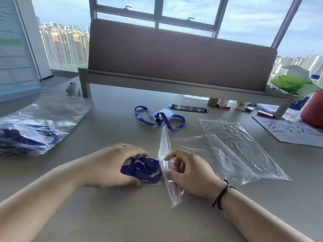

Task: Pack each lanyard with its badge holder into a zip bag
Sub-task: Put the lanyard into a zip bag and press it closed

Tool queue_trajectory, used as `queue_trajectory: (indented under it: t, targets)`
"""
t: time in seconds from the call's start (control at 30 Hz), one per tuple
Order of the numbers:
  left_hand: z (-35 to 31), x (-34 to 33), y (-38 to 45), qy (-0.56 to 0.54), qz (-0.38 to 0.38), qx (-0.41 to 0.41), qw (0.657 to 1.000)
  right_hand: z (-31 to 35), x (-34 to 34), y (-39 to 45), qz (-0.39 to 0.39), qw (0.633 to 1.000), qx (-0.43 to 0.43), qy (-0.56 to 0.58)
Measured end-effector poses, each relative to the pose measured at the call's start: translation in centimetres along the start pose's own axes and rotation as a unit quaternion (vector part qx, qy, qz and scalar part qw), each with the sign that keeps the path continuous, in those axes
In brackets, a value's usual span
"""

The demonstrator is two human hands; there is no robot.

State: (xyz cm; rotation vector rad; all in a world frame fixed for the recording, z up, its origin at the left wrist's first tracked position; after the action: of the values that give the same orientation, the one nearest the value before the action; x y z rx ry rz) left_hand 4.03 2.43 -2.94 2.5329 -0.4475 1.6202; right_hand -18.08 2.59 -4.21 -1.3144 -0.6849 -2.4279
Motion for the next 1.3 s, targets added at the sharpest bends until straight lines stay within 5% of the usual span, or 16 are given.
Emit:
queue_trajectory:
  t: [0.2,0.77,1.13,1.3]
  targets:
    - [0.8,-0.2,-0.1,-0.108,0.013,0.041,0.993,0.0,0.8,3.4,0.097,0.992,-0.073,-0.02]
    - [0.4,0.5,-0.4,-0.136,-0.066,0.046,0.987,0.9,0.9,2.2,-0.07,0.981,0.002,-0.179]
    - [0.0,1.1,-0.4,-0.286,-0.037,0.041,0.957,0.7,-0.8,2.2,-0.052,0.993,-0.006,-0.105]
    - [-0.1,0.9,-0.5,-0.268,-0.044,0.056,0.961,1.0,-1.0,2.4,-0.067,0.997,0.018,-0.045]
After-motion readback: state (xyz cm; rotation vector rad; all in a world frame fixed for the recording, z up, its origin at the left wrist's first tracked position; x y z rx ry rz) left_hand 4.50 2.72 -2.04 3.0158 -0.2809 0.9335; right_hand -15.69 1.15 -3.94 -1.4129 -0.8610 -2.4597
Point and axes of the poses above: each hand's wrist, its own y-axis towards the middle knuckle, its own x-axis out of the back of the hand, z = x × y, the point moved 4 cm from there along y, towards the middle knuckle, and after that the axes turned 15 degrees about x, right-handed, at the moved point
